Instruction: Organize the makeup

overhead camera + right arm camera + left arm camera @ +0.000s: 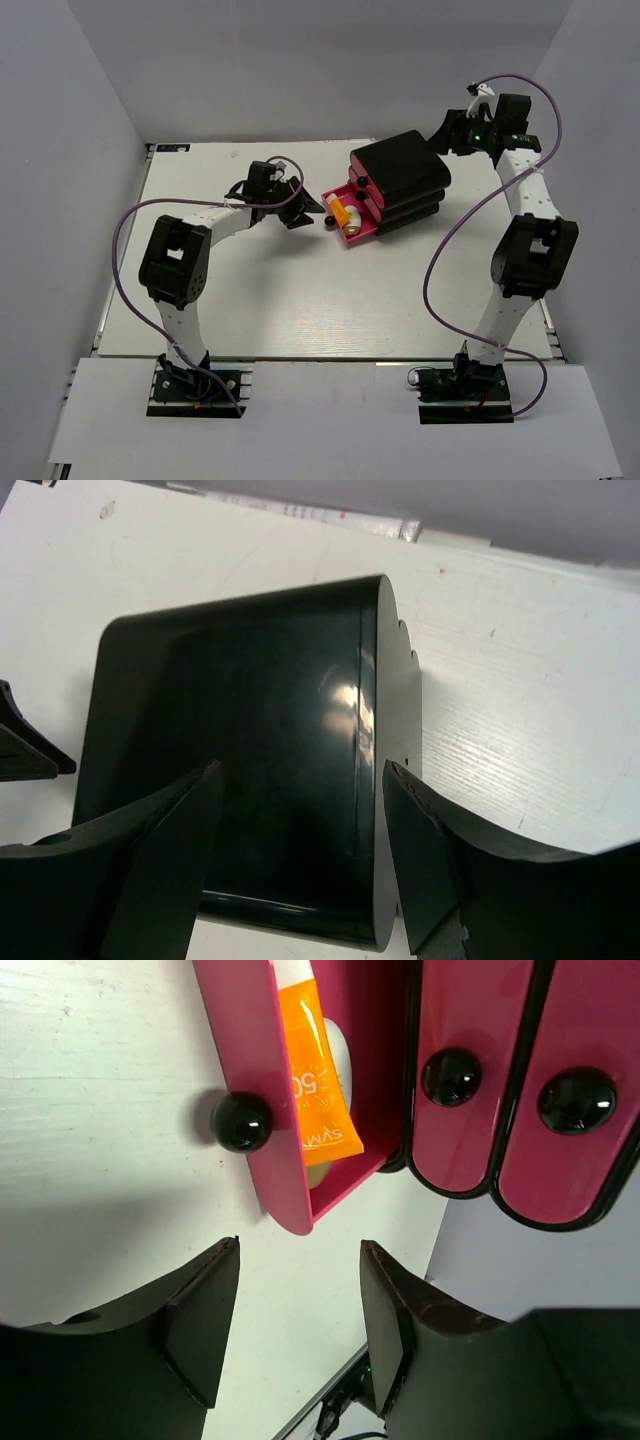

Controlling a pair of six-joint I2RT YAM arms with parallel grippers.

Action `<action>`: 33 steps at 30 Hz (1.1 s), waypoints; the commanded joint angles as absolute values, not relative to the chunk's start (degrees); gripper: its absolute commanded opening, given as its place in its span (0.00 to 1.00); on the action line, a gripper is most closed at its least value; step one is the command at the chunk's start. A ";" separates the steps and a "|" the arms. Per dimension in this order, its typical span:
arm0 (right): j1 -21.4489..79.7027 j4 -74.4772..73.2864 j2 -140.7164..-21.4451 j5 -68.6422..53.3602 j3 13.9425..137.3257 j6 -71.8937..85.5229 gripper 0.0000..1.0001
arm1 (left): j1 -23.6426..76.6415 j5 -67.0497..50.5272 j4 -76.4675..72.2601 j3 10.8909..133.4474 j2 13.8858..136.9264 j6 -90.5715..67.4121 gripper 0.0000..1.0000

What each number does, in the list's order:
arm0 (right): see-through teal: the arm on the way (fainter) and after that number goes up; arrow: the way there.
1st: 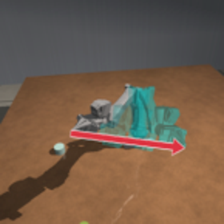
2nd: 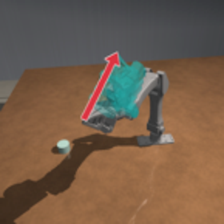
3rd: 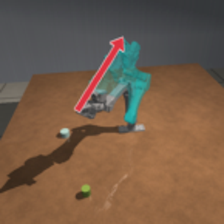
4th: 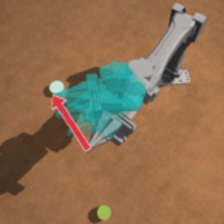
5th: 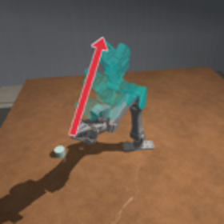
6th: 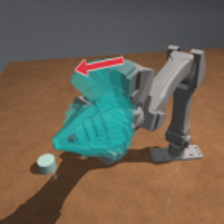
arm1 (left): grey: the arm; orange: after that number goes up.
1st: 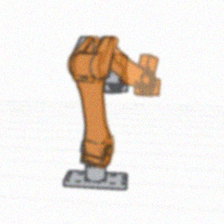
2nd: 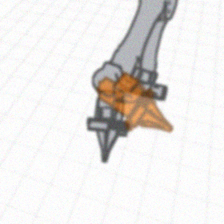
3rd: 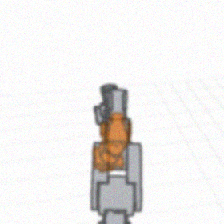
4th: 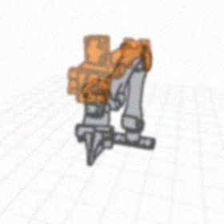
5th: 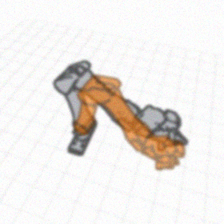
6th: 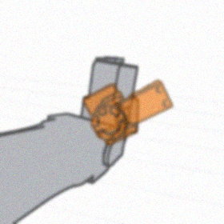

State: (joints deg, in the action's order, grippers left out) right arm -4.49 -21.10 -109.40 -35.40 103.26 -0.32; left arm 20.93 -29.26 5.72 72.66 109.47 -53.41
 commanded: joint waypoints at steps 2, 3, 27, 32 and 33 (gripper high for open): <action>-5.45 -23.20 -110.91 -40.60 107.05 0.26 0.69 | 21.62 -28.30 3.60 73.91 110.30 -53.17 0.61; -5.88 -23.46 -111.70 -40.78 106.96 -1.39 0.68 | 21.62 -28.65 3.52 74.18 110.82 -53.26 0.61; -6.86 -25.31 -115.05 -45.70 103.89 -4.31 0.49 | 23.73 -28.83 11.25 92.01 129.72 -52.91 0.47; -6.33 -27.07 -115.14 -45.97 103.54 -5.10 0.48 | 25.48 -30.40 11.78 96.85 133.67 -53.61 0.47; -6.24 -27.16 -115.14 -45.97 103.45 -5.18 0.48 | 25.49 -30.50 12.13 98.77 134.46 -53.70 0.47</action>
